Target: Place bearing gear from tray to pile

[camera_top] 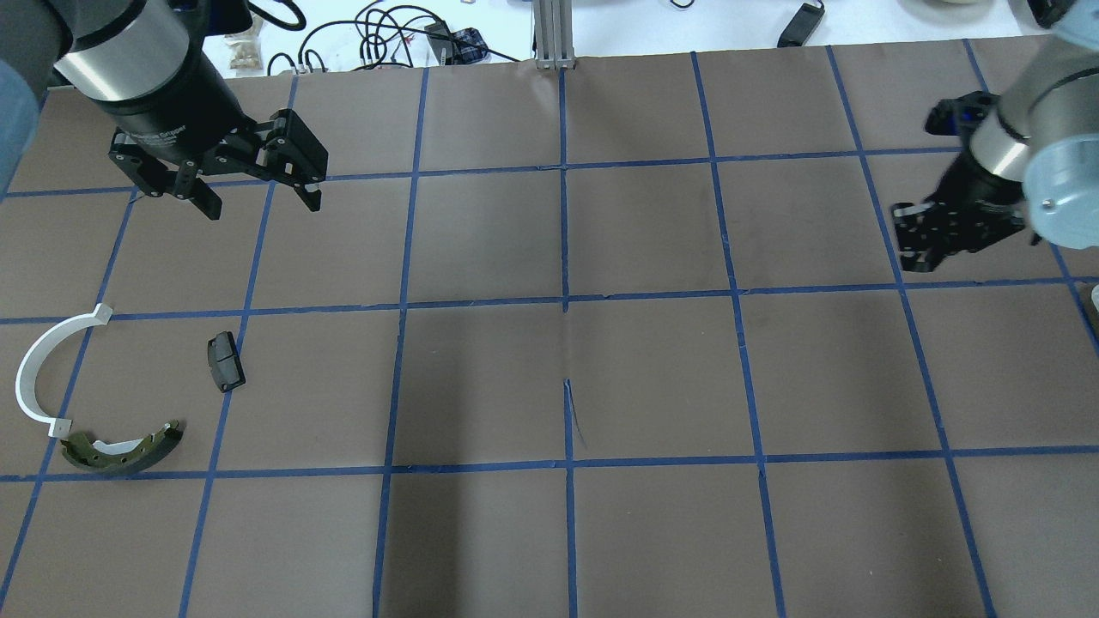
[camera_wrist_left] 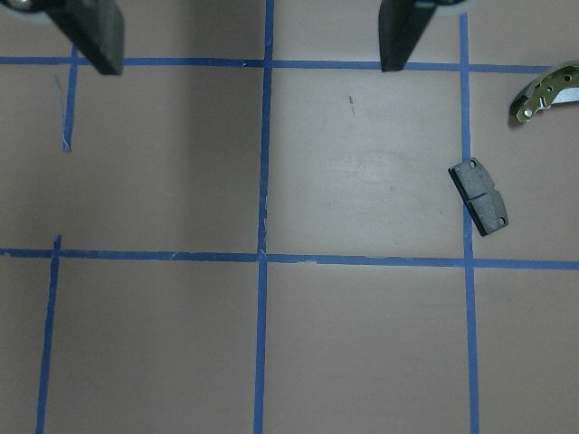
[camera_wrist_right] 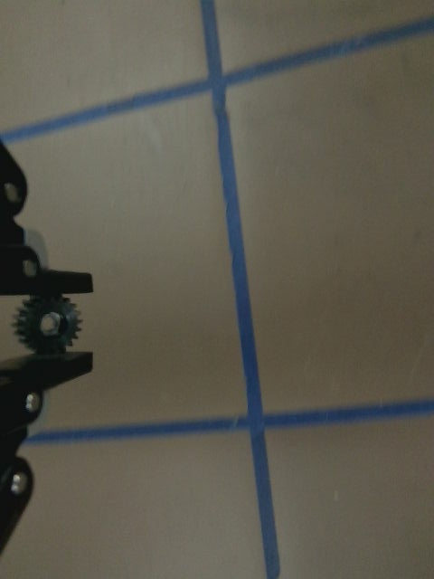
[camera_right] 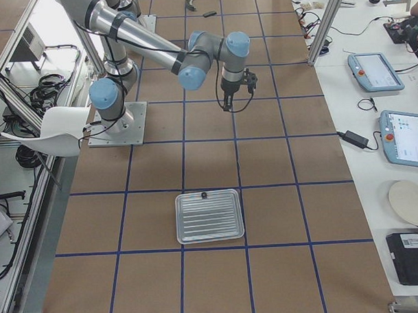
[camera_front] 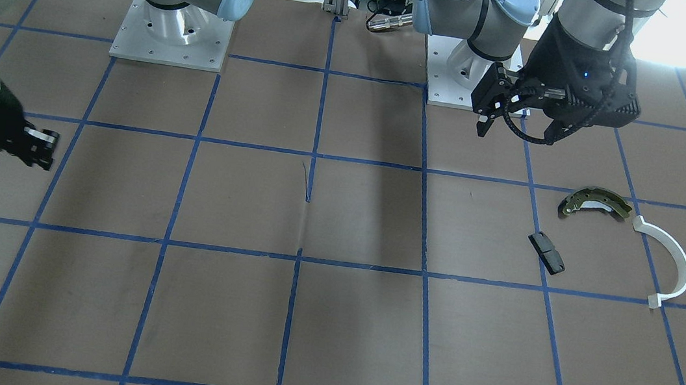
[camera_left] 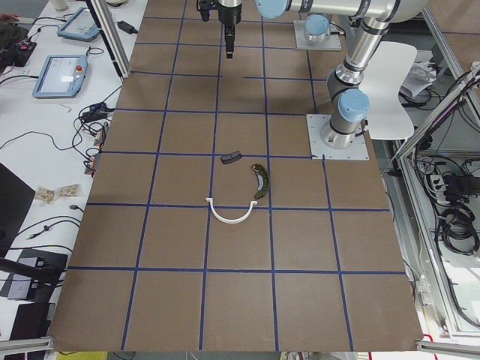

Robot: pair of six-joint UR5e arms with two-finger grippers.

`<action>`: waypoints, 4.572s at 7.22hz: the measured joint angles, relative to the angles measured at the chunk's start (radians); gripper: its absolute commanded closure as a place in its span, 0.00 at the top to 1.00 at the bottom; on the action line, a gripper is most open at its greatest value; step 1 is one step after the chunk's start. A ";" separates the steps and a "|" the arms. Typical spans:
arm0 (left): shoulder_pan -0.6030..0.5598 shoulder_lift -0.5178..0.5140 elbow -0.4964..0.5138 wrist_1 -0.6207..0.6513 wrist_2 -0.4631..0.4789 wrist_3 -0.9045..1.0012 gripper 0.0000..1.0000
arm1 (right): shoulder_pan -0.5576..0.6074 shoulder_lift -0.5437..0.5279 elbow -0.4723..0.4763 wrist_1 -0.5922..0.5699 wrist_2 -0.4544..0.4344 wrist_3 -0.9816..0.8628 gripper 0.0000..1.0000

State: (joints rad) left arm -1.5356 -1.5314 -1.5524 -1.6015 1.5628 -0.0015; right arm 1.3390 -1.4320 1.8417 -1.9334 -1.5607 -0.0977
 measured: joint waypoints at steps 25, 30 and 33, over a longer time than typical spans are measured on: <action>-0.464 -0.622 -0.029 0.626 -0.010 -0.690 0.83 | -0.835 0.200 -0.086 -0.027 0.057 -2.038 0.93; -0.489 -0.670 -0.028 0.648 -0.003 -0.721 0.00 | -0.862 0.293 -0.085 -0.040 0.206 -2.417 0.89; -0.476 -0.624 -0.028 0.614 0.000 -0.703 0.00 | -0.859 0.332 -0.084 -0.076 0.209 -2.438 0.83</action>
State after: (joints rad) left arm -2.0119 -2.1556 -1.5801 -0.9872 1.5629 -0.7042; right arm 0.4798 -1.1000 1.7579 -2.0098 -1.3514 -2.5360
